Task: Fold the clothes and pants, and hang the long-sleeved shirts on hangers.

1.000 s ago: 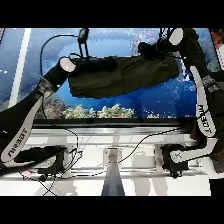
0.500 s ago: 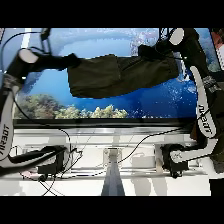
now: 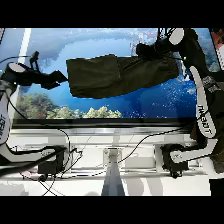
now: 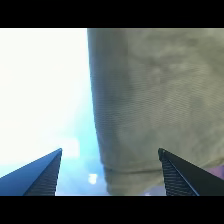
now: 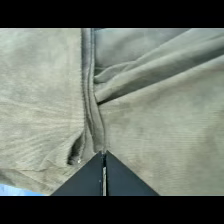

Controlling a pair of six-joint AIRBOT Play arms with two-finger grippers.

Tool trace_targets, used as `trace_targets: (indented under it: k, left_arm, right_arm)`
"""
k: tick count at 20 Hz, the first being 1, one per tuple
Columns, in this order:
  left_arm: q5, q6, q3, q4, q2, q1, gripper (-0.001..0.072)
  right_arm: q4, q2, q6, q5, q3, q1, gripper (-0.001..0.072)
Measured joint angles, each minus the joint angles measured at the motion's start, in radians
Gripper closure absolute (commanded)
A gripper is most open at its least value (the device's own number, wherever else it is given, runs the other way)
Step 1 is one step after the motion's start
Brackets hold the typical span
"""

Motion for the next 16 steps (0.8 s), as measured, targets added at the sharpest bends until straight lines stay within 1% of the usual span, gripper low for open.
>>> trace_targets:
  k: [5,6,8,9,11,14,16]
  left_arm:
    - [0.125,0.021,-0.011,-0.135,-0.091,-0.072,0.0014]
    - [0.148,0.024,-0.011,-0.150,-0.105,-0.090,0.0118]
    - [0.192,0.027,-0.012,-0.166,-0.126,-0.122,0.0475]
    - [0.206,0.028,-0.012,-0.171,-0.132,-0.133,0.0564]
    - [0.219,0.030,-0.007,-0.180,-0.137,-0.148,0.0689]
    - [0.218,0.061,0.023,-0.179,-0.111,-0.158,0.0689]
    - [0.170,0.087,0.063,-0.145,-0.068,-0.161,0.0689]
  right_arm:
    - [-0.026,0.000,-0.002,-0.075,0.000,0.080,0.0686]
    - [-0.041,-0.002,-0.003,-0.097,0.000,0.097,0.0686]
    - [-0.064,-0.010,-0.002,-0.140,0.000,0.127,0.0686]
    - [-0.071,-0.015,-0.003,-0.160,-0.001,0.140,0.0686]
    - [-0.081,-0.037,-0.003,-0.195,-0.002,0.161,0.0687]
    - [-0.089,-0.092,-0.002,-0.223,-0.002,0.174,0.0686]
    - [-0.058,-0.132,0.000,-0.222,-0.002,0.179,0.0686]
